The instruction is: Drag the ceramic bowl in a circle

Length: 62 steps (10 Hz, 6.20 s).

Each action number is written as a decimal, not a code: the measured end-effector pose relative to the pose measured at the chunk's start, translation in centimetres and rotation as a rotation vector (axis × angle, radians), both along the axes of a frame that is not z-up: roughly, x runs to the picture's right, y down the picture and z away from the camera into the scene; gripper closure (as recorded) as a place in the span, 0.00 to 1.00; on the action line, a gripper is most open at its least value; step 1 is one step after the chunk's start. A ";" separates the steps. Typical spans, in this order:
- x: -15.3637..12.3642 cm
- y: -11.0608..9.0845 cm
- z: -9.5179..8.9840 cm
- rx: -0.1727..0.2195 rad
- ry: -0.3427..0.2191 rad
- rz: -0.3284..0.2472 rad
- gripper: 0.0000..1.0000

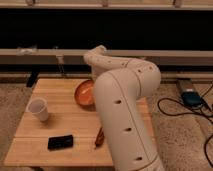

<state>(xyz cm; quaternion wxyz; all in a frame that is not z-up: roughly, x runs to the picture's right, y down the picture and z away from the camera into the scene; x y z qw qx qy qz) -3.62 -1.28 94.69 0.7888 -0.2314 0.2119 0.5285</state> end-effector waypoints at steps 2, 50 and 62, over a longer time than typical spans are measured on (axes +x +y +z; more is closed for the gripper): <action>-1.8 1.0 -0.4 -0.010 -0.029 -0.045 1.00; 5.2 1.8 -3.9 -0.028 0.165 -0.049 1.00; -0.8 5.7 -2.9 -0.125 -0.021 -0.075 0.65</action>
